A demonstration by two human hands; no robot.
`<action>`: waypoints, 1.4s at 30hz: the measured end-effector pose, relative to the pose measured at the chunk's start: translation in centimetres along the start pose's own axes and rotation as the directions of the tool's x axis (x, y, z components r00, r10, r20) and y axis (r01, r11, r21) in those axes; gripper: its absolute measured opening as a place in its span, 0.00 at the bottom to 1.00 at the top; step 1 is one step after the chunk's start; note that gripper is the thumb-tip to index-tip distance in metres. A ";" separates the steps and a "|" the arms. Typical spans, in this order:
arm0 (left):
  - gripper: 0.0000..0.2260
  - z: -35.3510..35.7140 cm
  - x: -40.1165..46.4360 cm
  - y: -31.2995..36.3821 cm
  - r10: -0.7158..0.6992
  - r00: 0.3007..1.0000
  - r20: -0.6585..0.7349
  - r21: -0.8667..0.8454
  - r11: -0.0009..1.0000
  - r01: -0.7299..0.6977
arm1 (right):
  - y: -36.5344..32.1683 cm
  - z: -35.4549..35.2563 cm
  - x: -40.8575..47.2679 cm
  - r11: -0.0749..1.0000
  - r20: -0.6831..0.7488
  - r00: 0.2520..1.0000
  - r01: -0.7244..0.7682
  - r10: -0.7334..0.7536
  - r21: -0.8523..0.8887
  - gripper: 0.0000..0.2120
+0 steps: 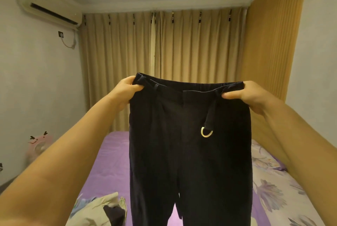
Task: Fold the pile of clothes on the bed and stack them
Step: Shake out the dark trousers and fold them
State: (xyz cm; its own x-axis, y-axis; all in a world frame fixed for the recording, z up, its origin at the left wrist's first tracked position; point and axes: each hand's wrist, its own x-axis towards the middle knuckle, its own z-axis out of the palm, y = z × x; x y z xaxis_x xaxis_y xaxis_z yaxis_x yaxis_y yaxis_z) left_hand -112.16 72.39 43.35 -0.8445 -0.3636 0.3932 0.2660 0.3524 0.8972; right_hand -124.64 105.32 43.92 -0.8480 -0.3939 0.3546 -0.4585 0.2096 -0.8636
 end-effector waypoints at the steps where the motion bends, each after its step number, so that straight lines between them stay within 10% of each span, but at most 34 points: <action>1: 0.11 0.2 -0.1 -0.1 -0.011 1.000 0.015 -0.012 1.000 0.011 | 0.4 -0.1 -0.1 1.000 -0.005 1.000 0.004 -0.004 0.011 0.08; 8: 0.11 0.1 -1.3 -1.4 -0.046 0.931 0.362 -0.250 0.957 0.144 | 3.1 0.1 -1.2 0.994 0.067 0.997 -0.050 0.044 0.093 0.16; 18: 0.10 -0.1 1.1 2.0 0.180 0.984 0.013 -0.161 0.971 -0.175 | 1.1 -0.8 -0.3 0.930 -0.043 0.996 0.092 -0.083 0.355 0.21; 24: 0.11 0.7 2.1 2.5 0.434 0.894 -0.113 0.575 0.762 -0.297 | 0.2 0.3 0.9 0.988 -0.223 0.964 0.152 -0.144 0.019 0.04; 30: 0.16 2.1 1.4 2.6 0.618 0.733 -0.286 0.759 0.613 -0.221 | -0.4 1.7 1.0 0.971 -0.461 0.854 0.207 -0.240 -0.122 0.07; 34: 0.15 4.1 0.5 3.0 0.523 0.789 -0.322 0.597 0.759 -0.260 | -2.1 4.5 0.8 0.981 -0.530 0.834 0.191 -0.154 0.015 0.08; 38: 0.12 7.3 -0.9 1.8 0.238 0.943 -0.233 0.180 0.963 -0.199 | -3.6 9.0 -0.9 0.908 -0.257 0.966 0.121 -0.015 0.401 0.05; 42: 0.14 9.1 -2.3 0.7 0.113 0.993 -0.035 -0.017 0.993 -0.114 | -3.3 11.8 -2.4 0.942 -0.107 0.988 0.138 -0.110 0.306 0.13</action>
State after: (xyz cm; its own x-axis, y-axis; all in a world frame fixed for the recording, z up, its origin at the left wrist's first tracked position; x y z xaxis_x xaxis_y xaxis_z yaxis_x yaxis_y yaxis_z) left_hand -114.30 81.37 41.29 -0.7921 -0.3515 0.4990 0.3684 0.3766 0.8500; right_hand -117.89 94.98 41.70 -0.8161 -0.3166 0.4835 -0.4674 -0.1306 -0.8744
